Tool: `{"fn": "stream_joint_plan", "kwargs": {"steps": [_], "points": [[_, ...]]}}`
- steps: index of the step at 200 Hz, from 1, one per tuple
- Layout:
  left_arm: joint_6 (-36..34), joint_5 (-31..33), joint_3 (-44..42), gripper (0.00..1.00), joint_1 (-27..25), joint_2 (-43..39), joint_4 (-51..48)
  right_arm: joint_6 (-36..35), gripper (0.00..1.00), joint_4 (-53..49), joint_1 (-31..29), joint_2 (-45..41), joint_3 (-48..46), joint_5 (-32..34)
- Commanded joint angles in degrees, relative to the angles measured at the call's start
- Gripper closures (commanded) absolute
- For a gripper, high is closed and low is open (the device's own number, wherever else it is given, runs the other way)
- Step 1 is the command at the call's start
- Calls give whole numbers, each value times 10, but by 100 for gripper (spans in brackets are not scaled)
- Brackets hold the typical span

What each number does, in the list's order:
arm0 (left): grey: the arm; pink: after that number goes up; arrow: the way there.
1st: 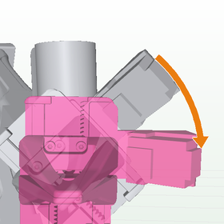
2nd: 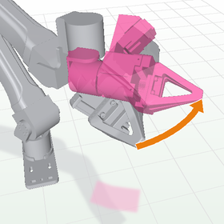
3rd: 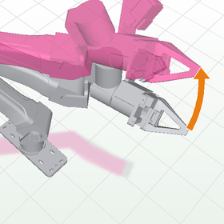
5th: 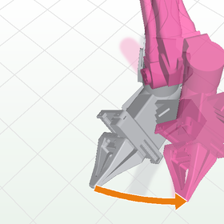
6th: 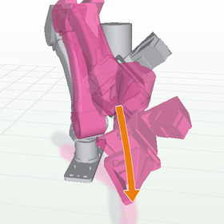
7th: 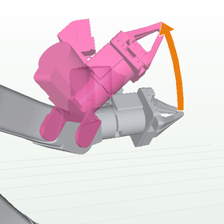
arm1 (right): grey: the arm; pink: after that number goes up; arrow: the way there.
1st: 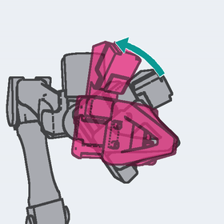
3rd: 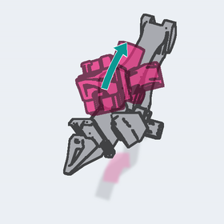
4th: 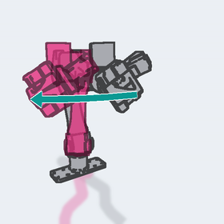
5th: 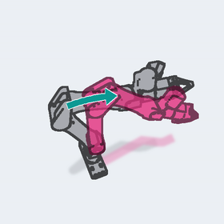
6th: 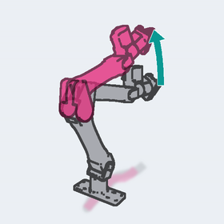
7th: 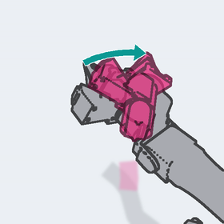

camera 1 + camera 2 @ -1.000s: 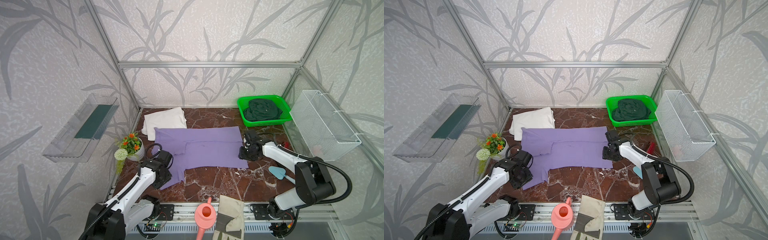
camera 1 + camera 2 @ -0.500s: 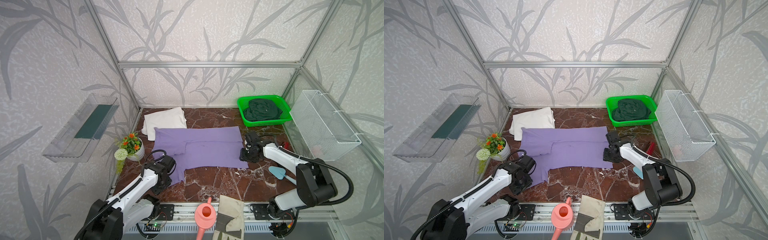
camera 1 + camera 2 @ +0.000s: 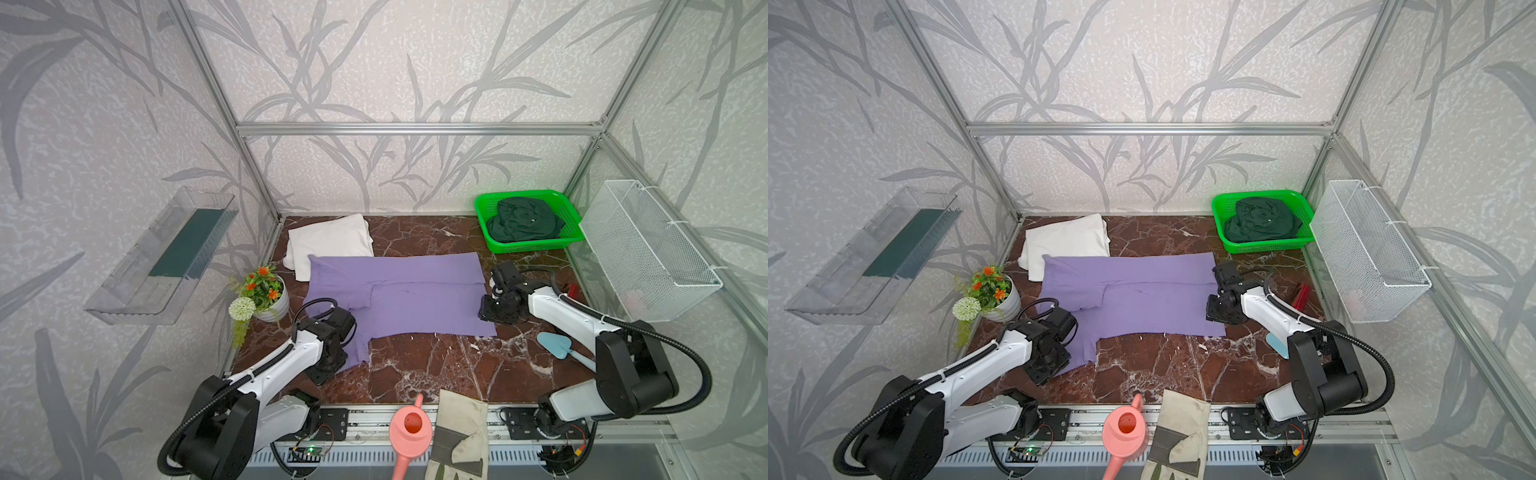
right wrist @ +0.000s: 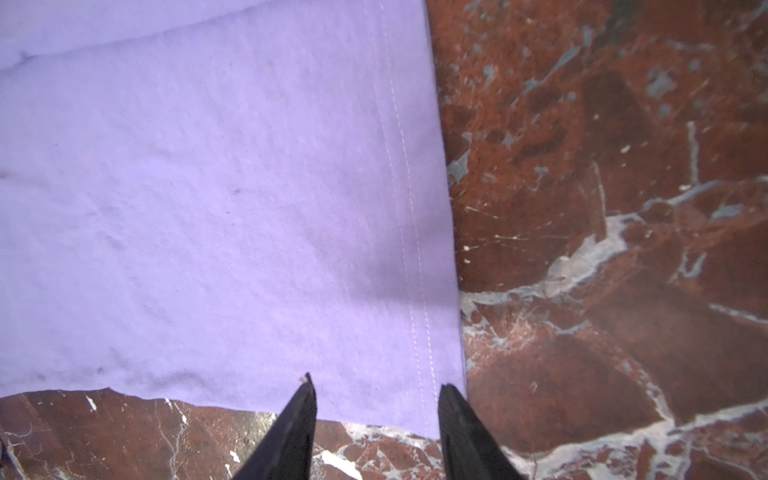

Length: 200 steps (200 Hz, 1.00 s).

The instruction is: Fold and stack the t-shirts

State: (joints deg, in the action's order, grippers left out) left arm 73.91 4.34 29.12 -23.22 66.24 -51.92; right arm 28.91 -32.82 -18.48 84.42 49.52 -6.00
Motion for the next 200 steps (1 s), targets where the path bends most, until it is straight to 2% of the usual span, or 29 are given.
{"fn": "stream_joint_plan", "kwargs": {"steps": [1,30,47,70,85,102,120,134,146,165,172,200], "points": [[13,-10,-43,61,-2,29,55,-2,50,0,2,4,-1,-4],[7,-12,-44,74,-2,37,63,2,51,-4,6,7,-1,-1],[5,-13,-47,85,-2,39,69,8,51,-4,10,3,-8,3],[4,-19,-56,88,-2,41,84,14,51,3,19,0,-21,-3],[2,-25,-63,87,-2,44,96,16,51,11,22,-1,-28,-10],[-10,-31,-62,77,-3,36,98,16,51,13,23,-3,-29,-15],[-16,-36,-67,71,-3,27,111,15,51,16,22,-3,-29,-15],[-15,-44,-74,71,-3,33,128,13,51,14,23,-1,-24,-18],[-12,-50,-82,75,-4,44,143,11,51,14,23,0,-22,-20],[-11,-51,-83,95,-5,51,147,8,51,12,23,1,-20,-20],[-10,-48,-80,99,-6,48,141,8,51,11,23,1,-20,-18],[-14,-27,-58,100,-7,16,94,20,51,16,26,-1,-31,-17]]}}
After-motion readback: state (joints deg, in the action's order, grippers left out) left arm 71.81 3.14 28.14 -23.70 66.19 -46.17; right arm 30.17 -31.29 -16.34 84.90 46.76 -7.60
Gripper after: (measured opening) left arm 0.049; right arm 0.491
